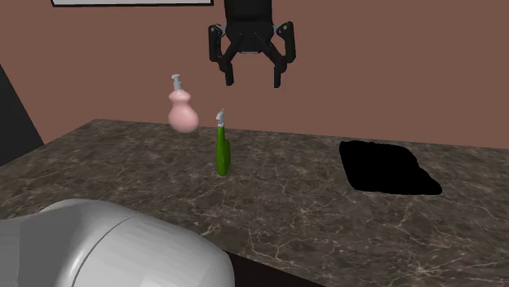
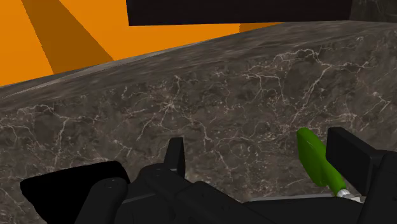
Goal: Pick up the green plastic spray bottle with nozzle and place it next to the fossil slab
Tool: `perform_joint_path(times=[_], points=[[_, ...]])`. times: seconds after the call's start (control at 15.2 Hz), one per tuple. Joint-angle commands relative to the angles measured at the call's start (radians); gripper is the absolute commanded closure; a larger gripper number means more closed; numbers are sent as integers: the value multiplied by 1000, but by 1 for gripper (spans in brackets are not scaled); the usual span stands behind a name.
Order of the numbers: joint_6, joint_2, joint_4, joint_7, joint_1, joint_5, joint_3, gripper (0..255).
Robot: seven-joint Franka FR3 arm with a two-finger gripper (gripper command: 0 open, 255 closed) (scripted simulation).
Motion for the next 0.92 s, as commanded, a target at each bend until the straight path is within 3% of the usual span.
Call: perform_joint_path(times=[0.0, 0.86], points=[[0, 0, 0, 0, 0, 0, 0, 0], [299, 342, 30, 163, 66, 87, 151, 0]])
